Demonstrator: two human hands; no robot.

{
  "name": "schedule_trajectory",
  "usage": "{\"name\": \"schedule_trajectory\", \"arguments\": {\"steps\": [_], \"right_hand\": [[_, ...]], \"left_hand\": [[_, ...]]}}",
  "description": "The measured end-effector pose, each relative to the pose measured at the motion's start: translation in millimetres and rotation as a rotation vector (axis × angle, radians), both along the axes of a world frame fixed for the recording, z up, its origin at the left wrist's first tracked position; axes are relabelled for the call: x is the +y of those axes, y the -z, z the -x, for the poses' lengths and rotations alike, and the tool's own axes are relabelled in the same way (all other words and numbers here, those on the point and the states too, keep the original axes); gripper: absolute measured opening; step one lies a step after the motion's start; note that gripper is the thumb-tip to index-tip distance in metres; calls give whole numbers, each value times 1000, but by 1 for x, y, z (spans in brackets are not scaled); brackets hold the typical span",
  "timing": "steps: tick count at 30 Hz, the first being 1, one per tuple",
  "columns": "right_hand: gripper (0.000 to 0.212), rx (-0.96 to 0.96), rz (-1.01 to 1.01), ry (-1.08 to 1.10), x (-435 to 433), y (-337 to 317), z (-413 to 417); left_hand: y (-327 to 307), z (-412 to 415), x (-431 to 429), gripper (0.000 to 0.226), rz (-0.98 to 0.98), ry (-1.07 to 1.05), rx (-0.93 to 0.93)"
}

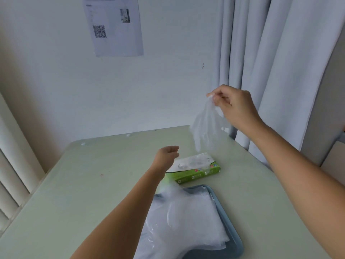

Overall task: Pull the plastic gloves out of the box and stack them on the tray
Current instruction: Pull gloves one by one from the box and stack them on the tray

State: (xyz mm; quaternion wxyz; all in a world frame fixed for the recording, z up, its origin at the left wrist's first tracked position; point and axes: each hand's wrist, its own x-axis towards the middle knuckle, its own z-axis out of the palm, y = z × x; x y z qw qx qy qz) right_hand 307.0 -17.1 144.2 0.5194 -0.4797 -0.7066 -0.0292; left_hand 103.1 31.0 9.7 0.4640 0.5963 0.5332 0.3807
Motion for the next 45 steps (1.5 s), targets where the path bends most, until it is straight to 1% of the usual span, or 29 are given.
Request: {"name": "schedule_trajectory", "arguments": {"steps": [2, 3, 4, 7, 9, 12, 14, 17, 20, 21, 22, 24, 25, 26, 27, 28, 29, 30, 31, 32, 33, 34, 36, 38, 39, 41, 42, 44, 45], "right_hand": [[13, 3, 30, -79, -15, -7, 10], [11, 3, 48, -124, -22, -11, 16], [10, 2, 64, -174, -31, -16, 21], [12, -8, 102, -267, -50, -26, 32], [9, -26, 136, -306, -60, -32, 38], [13, -7, 205, -440, -80, -37, 48], [17, 26, 237, -525, -95, -41, 52], [15, 99, 255, -610, -119, -45, 53], [11, 136, 294, -630, -134, -39, 49], [10, 141, 317, -622, -137, -34, 45], [11, 149, 337, -608, -141, -28, 41], [18, 167, 365, -568, -149, -12, 31], [17, 187, 384, -550, -153, -3, 25], [12, 208, 413, -542, -158, 8, 18], [10, 223, 460, -560, -164, 18, 12], [22, 237, 519, -588, -167, 32, 8], [44, 282, 595, -635, -170, 46, 7], [71, 391, 677, -665, -169, 60, 7], [93, 562, 755, -698, -168, 73, 11], [106, 732, 831, -735, -164, 84, 15], [113, 876, 918, -775, -160, 94, 20], [115, 984, 1018, -809, -157, 98, 26], [103, 1148, 1201, -837, -151, 107, 33], [91, 1202, 1295, -816, -147, 110, 40], [81, 1174, 1315, -788, -145, 110, 44], [43, 1087, 1286, -653, -135, 111, 49], [28, 1027, 1253, -564, -130, 111, 52], [11, 912, 1179, -418, -119, 114, 55], [7, 856, 1151, -358, -113, 118, 55]], "left_hand": [[-13, -1, -7, 30, 164, -15, -381], [-18, 1, -13, 37, 210, 1, -498], [-22, 3, -19, 49, 218, 24, -548], [-31, 8, -36, 85, 146, 69, -536], [-37, 10, -48, 102, 115, 105, -507], [-44, 14, -64, 117, 82, 226, -445], [-47, 19, -72, 120, 66, 298, -430], [-45, 26, -83, 109, 29, 408, -475], [-44, 33, -97, 105, 16, 570, -524], [-45, 35, -101, 98, 21, 613, -532], [-46, 38, -107, 84, 21, 644, -539], [-45, 46, -113, 54, 14, 635, -551], [-44, 53, -114, 44, 8, 604, -543], [-43, 61, -116, 41, -1, 556, -525], [-43, 68, -117, 43, -17, 517, -498], [-43, 75, -120, 48, -32, 505, -443], [-44, 81, -125, 45, -53, 528, -390], [-45, 85, -130, 35, -78, 552, -339], [-45, 89, -132, 32, -102, 563, -295], [-46, 91, -134, 37, -116, 559, -256], [-47, 93, -135, 41, -123, 568, -219], [-48, 93, -137, 44, -131, 591, -178], [-50, 93, -138, 50, -112, 632, -98], [-54, 90, -141, 55, -94, 637, 3], [-55, 90, -142, 56, -86, 636, 34], [-58, 91, -142, 53, -58, 638, 87], [-57, 93, -140, 49, -34, 634, 111], [-50, 96, -132, 35, 37, 601, 195], [-46, 97, -128, 23, 79, 567, 251]]}}
